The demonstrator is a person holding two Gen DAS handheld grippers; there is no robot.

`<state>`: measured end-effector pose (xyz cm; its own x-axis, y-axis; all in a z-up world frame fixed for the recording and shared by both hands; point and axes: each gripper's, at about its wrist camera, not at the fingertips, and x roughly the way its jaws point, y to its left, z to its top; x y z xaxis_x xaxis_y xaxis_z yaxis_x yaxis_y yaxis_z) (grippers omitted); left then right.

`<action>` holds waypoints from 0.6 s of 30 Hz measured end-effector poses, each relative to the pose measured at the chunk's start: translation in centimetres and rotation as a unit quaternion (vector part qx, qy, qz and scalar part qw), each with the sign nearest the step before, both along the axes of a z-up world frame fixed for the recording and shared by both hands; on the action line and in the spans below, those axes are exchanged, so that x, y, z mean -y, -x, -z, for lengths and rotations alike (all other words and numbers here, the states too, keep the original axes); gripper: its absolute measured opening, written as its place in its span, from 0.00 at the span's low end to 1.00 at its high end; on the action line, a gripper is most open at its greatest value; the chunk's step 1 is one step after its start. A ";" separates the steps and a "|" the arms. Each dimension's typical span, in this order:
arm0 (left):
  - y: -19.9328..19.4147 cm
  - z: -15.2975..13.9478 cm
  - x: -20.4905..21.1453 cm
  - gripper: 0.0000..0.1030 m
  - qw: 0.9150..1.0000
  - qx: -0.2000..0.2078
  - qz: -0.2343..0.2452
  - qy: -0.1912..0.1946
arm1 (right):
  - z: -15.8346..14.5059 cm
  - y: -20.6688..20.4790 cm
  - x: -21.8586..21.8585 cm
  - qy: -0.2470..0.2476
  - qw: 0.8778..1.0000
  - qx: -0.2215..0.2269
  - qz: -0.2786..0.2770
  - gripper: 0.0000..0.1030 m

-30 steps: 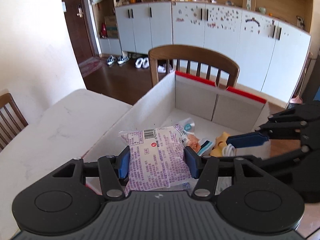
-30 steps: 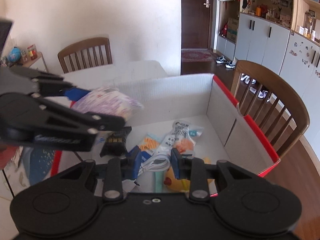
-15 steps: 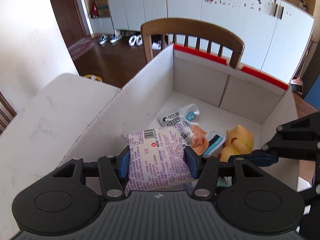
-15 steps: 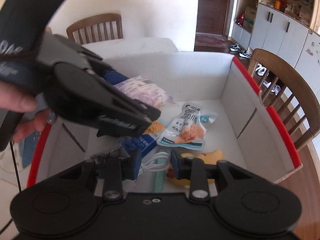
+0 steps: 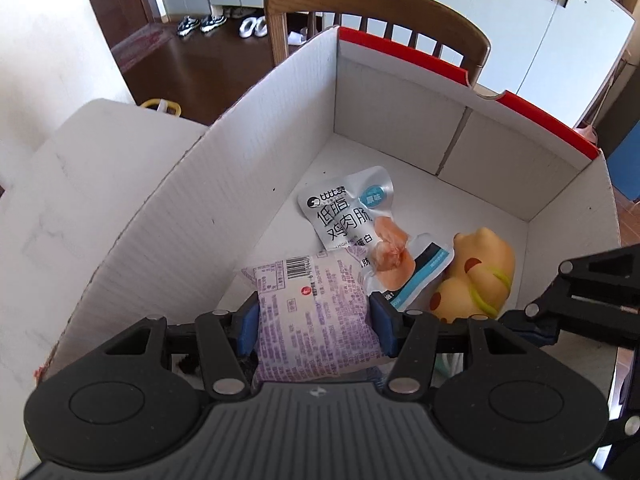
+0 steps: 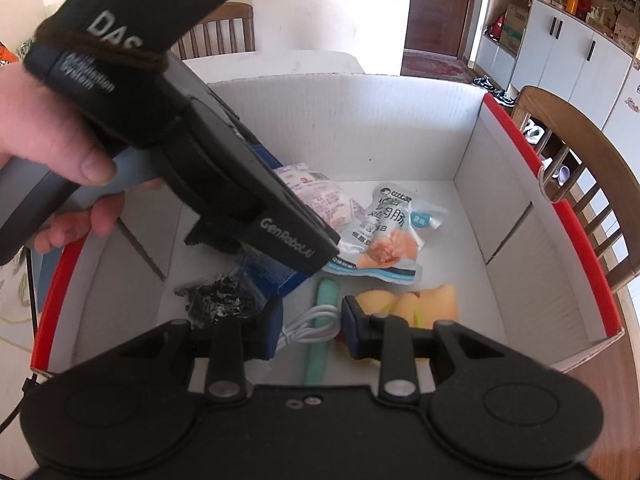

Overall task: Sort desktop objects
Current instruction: 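Open both grippers to drop the packet and cable into the box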

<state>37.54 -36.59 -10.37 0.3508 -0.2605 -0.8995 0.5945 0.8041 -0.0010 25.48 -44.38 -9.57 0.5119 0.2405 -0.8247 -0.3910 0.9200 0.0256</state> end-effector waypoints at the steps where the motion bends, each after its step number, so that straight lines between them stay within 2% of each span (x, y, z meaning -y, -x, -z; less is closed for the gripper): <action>1: 0.0 0.0 0.0 0.54 1.000 -0.002 0.000 0.001 | 0.0 0.0 0.1 0.000 1.000 0.000 -0.001 0.30; 3: 0.1 -0.1 -0.1 0.57 1.000 -0.001 0.000 0.003 | -0.1 -0.1 0.1 -0.001 1.000 -0.001 0.001 0.33; 5: 0.4 -0.5 -0.3 0.70 1.000 0.006 -0.001 0.011 | -0.3 -0.1 0.4 -0.009 1.000 0.000 0.005 0.36; 7: 0.8 -1.1 -0.6 0.76 1.000 0.021 -0.007 0.019 | -0.5 0.1 0.7 -0.014 1.000 0.001 0.007 0.46; 9: 1.1 -1.5 -0.9 0.76 0.999 0.027 -0.011 0.025 | -0.7 0.2 1.0 -0.021 1.000 0.004 0.012 0.49; 18: 2.6 -3.7 -2.2 0.76 0.997 0.047 -0.025 0.052 | -2.1 0.9 1.8 -0.027 0.999 0.016 0.026 0.50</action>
<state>34.95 -34.37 -6.63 0.4476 -0.3303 -0.8310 0.5551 0.8312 -0.0314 24.58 -46.16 -7.50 0.5514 0.2572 -0.7936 -0.3445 0.9366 0.0641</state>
